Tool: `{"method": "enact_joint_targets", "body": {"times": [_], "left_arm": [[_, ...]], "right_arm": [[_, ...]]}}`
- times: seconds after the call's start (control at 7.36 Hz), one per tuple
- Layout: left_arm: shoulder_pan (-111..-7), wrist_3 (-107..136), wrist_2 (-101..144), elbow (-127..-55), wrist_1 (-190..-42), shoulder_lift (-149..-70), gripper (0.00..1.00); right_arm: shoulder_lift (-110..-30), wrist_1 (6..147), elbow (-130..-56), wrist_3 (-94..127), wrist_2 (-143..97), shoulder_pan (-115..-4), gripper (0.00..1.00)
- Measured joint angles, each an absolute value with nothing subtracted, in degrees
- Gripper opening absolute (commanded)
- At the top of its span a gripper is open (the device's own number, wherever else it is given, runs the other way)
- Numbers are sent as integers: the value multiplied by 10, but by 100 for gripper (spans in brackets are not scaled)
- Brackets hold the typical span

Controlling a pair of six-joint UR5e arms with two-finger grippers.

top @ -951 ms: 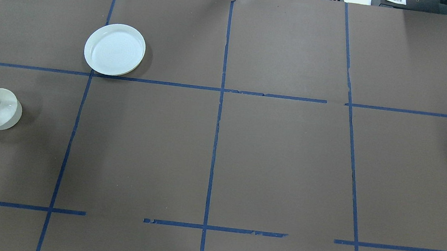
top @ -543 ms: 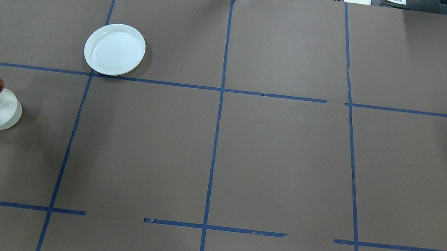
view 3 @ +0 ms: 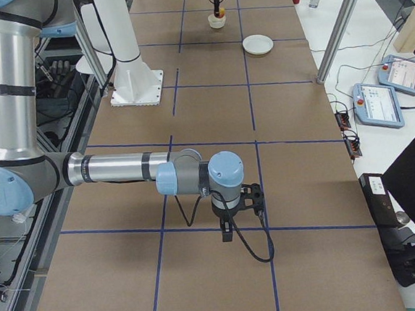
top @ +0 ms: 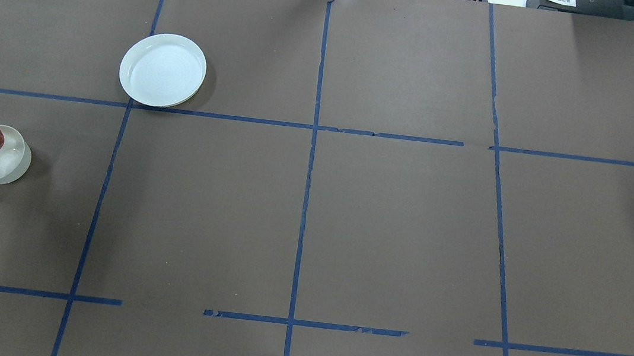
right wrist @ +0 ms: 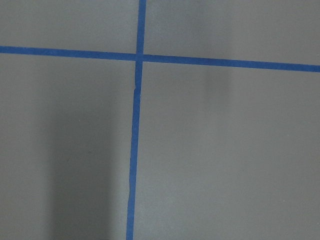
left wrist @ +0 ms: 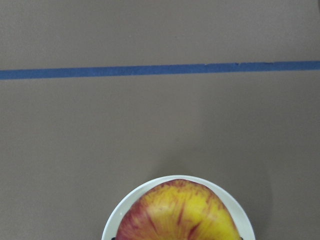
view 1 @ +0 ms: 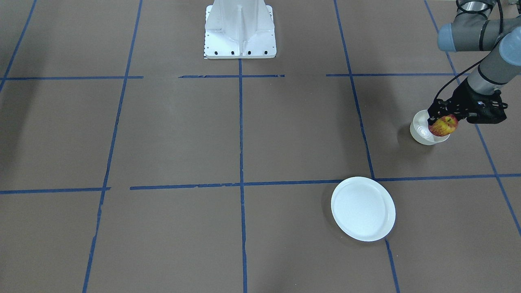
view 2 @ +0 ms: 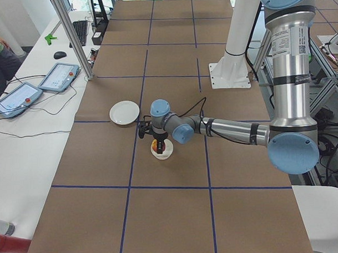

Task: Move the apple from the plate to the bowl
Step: 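Lower the apple into the white bowl and open the left gripper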

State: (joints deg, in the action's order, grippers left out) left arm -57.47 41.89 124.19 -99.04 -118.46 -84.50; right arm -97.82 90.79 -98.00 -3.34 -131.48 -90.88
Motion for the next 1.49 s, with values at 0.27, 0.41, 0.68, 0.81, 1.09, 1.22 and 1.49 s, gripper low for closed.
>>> {"method": "enact_joint_targets", "body": {"times": [0.27,0.41,0.68,0.81,1.09,1.22,1.49], "left_arm": [[-562,421,1242,-990,-1185,-843,52],[-557,422,1242,-989,-1185,-843,68],[-553,421,1242,-989,-1185,-843,91],[-552,420,1242,-989,-1185,-843,99],[-552,420,1242,-989,-1185,-844,99],[-552,420,1242,-989,-1185,-845,99],[-554,419,1246,-996,-1182,-848,99]], "right_arm": [[-978,908,-980,-33,-1315,-909,100],[-978,908,-980,-33,-1315,-909,100],[-978,908,-980,-33,-1315,-909,100],[-978,908,-980,-33,-1315,-909,100],[-978,908,-980,-33,-1315,-909,100],[-978,908,-980,-33,-1315,-909,100],[-978,908,-980,-33,-1315,-909,100]]}}
